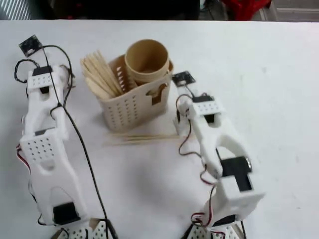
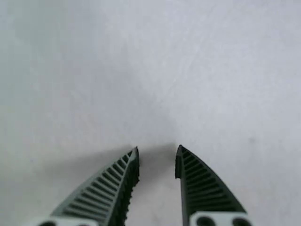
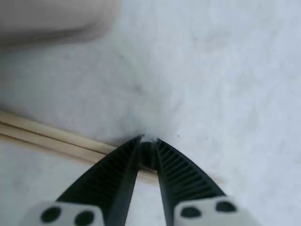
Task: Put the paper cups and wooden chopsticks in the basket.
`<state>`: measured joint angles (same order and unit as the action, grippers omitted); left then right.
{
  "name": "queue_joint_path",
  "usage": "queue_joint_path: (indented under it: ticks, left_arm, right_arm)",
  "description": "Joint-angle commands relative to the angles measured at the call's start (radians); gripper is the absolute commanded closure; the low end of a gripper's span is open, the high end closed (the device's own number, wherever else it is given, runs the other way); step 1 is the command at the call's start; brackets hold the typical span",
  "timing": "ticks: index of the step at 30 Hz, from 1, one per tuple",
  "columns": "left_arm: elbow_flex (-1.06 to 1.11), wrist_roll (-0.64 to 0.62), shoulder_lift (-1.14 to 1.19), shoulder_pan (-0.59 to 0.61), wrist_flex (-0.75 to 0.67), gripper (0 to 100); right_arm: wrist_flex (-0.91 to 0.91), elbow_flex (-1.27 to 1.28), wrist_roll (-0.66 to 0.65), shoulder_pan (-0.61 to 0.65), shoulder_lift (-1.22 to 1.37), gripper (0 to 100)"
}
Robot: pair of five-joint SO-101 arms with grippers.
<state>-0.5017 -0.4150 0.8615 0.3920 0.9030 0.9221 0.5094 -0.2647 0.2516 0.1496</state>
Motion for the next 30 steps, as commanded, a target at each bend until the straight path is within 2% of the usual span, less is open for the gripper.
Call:
queue_joint_path:
  ticks: [1, 7, 13, 18, 21, 26, 28, 30]
  left_arm:
    - [-0.048, 0.009, -0.007, 0.005, -0.02, 85]
    - [-0.048, 0.009, -0.005, 0.005, -0.021, 85]
    - [-0.048, 0.009, -0.005, 0.007, -0.018, 85]
    - [-0.048, 0.009, -0.005, 0.007, -0.018, 85]
    - [-0.048, 0.009, -0.005, 0.007, -0.018, 85]
    - [-0.048, 0.009, -0.005, 0.007, -0.021, 85]
    - [-0.048, 0.009, -0.005, 0.007, -0.023, 85]
    - [-0.048, 0.009, -0.005, 0.007, -0.025, 85]
  right_arm:
    - [-0.01, 0.135, -0.025, 0.036, -0.173, 98.1]
    - [-0.008, 0.308, -0.026, 0.036, -0.372, 98.1]
    - [-0.013, 0.318, -0.014, 0.027, -0.447, 98.1]
    - [-0.027, 0.318, 0.147, -0.004, -0.472, 98.1]
    - [-0.027, 0.319, 0.153, -0.058, -0.493, 98.1]
    - [-0.022, 0.364, 0.138, -0.108, -0.582, 98.1]
    - [-0.022, 0.404, 0.092, -0.11, -0.638, 98.1]
    - [-0.025, 0.456, -0.009, -0.108, -0.71, 98.1]
